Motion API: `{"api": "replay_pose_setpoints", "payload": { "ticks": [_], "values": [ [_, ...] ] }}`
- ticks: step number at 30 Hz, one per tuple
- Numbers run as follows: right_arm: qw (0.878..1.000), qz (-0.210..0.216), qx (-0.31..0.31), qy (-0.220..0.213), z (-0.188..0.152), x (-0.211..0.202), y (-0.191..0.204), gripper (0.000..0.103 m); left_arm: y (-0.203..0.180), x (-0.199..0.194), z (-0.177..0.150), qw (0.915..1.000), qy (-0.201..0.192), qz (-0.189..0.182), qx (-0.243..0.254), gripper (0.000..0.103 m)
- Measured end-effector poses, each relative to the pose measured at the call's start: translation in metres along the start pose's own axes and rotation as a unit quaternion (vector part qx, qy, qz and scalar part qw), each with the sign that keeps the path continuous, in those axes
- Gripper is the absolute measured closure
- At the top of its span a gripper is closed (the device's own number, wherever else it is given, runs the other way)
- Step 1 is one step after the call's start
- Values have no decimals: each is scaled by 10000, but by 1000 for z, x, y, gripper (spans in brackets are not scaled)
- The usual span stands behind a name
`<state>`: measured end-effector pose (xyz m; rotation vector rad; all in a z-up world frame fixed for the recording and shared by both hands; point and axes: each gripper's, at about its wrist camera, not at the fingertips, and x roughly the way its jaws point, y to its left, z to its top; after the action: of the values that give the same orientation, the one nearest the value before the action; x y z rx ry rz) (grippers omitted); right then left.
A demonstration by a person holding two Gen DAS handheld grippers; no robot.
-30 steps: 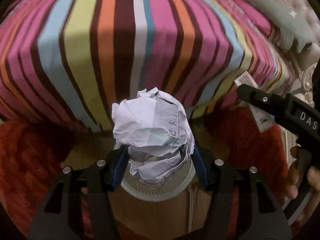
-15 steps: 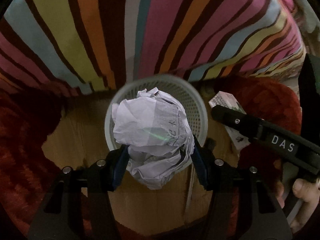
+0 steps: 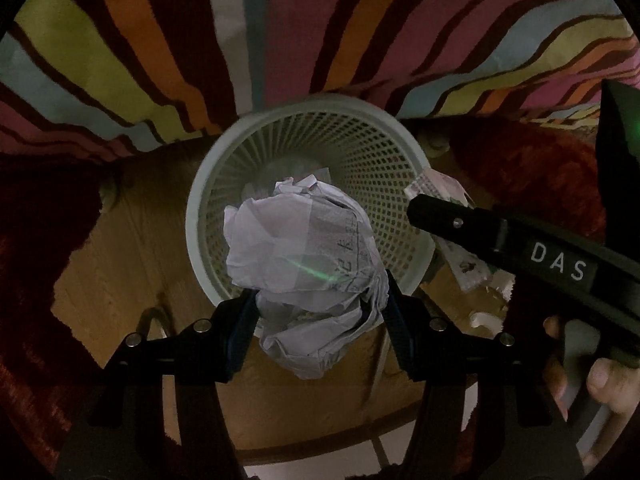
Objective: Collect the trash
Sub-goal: 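Carry paper and tissue pack over the wastebasket and open both tools, then raise both tools from the wastebasket back toward the bed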
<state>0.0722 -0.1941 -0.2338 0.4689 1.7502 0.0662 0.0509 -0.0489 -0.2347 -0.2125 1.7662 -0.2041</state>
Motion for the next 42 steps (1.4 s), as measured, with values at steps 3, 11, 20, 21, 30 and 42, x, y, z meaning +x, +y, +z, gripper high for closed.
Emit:
{"api": "replay_pose_setpoints", "payload": {
  "ticks": [3, 11, 20, 21, 30, 42],
  "values": [
    [10000, -64, -22, 53, 2, 5, 0, 52, -1, 3, -1, 10000, 89, 8, 33, 46],
    [9997, -108, 79, 210, 5, 11, -3, 45, 2, 10, 1, 9996, 245, 85, -62, 41],
    [9991, -214, 315, 211, 5, 14, -11, 20, 5, 17, 1, 9988, 436, 198, -90, 24],
    [9990, -217, 317, 214, 5, 14, -11, 20, 5, 17, 1, 9988, 436, 192, -99, 24],
    [9985, -240, 404, 272, 6, 17, -15, 20, 15, 21, 2, 9983, 508, 67, -263, 24],
    [9993, 19, 255, -271, -4, -14, -10, 20, 14, -7, -6, 9998, 73, -13, -197, 24]
  ]
}}
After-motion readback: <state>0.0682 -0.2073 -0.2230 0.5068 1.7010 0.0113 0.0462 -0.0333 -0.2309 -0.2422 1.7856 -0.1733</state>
